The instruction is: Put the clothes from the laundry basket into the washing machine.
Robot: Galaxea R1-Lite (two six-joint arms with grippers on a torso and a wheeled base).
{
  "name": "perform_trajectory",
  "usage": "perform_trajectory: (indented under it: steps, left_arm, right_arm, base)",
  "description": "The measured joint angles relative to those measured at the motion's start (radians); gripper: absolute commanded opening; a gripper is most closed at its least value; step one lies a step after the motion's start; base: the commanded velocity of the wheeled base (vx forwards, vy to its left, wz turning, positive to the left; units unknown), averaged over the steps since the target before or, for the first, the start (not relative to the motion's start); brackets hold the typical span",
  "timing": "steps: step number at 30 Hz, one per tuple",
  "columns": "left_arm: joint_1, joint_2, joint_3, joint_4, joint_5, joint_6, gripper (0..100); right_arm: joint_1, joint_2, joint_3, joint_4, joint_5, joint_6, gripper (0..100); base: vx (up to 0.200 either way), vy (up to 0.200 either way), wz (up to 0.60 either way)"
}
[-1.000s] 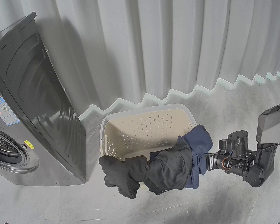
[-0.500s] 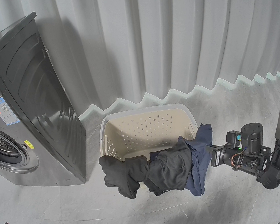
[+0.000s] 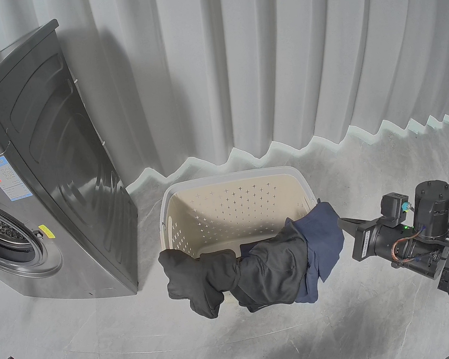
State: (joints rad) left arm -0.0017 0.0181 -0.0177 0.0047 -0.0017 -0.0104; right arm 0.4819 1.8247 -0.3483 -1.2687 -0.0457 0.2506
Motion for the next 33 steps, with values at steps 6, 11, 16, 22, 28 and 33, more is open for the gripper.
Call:
perform_trajectory:
  steps: [6, 11, 16, 22, 28, 33]
  left_arm:
    - [0.000, 0.000, 0.000, 0.000, 0.000, 0.000, 100]
    - [0.000, 0.000, 0.000, 0.000, 0.000, 0.000, 100]
    - [0.000, 0.000, 0.000, 0.000, 0.000, 0.000, 100]
    - [0.000, 0.000, 0.000, 0.000, 0.000, 0.000, 100]
    - [0.000, 0.000, 0.000, 0.000, 0.000, -0.001, 100]
    - [0.000, 0.000, 0.000, 0.000, 0.000, -0.001, 100]
  right_arm:
    - [-0.025, 0.027, 0.019, 0.006, -0.016, -0.001, 100]
    - [-0.059, 0.147, 0.008, -0.026, -0.017, -0.002, 100]
    - [-0.084, 0.279, -0.037, -0.044, -0.016, -0.004, 100]
    - [-0.106, 0.412, -0.148, -0.041, -0.017, -0.009, 100]
    - [-0.136, 0.499, -0.245, -0.035, -0.016, -0.015, 100]
    - [-0.151, 0.546, -0.292, -0.041, -0.014, -0.015, 0]
  base:
    - [0.000, 0.000, 0.00]
    - [0.000, 0.000, 0.00]
    - [0.000, 0.000, 0.00]
    - [0.000, 0.000, 0.00]
    - [0.000, 0.000, 0.00]
    - [0.000, 0.000, 0.00]
